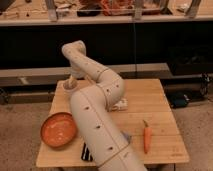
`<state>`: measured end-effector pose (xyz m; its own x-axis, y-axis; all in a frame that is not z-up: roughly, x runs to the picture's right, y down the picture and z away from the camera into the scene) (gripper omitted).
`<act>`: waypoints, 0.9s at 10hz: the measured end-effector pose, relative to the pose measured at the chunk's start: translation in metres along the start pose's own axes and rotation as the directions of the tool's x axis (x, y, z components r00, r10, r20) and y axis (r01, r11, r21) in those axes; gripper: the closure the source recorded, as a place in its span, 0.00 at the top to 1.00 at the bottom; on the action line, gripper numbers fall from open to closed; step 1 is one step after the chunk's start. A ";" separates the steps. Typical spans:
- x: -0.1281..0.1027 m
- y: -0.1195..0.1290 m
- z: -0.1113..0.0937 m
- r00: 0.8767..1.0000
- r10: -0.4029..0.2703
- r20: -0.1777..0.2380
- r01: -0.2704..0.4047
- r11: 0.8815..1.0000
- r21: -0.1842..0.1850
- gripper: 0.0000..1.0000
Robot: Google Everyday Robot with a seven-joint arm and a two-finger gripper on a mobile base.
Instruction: Pick up the ceramic cup
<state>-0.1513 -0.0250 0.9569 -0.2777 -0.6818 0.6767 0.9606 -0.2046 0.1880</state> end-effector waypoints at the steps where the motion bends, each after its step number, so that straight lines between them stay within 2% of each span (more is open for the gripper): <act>1: 0.000 0.000 0.000 1.000 -0.001 0.000 0.001 1.000 -0.001 0.80; 9: 0.000 0.003 -0.002 1.000 -0.012 0.000 0.012 1.000 -0.006 0.80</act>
<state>-0.1486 -0.0270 0.9556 -0.2896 -0.6792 0.6744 0.9570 -0.2173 0.1922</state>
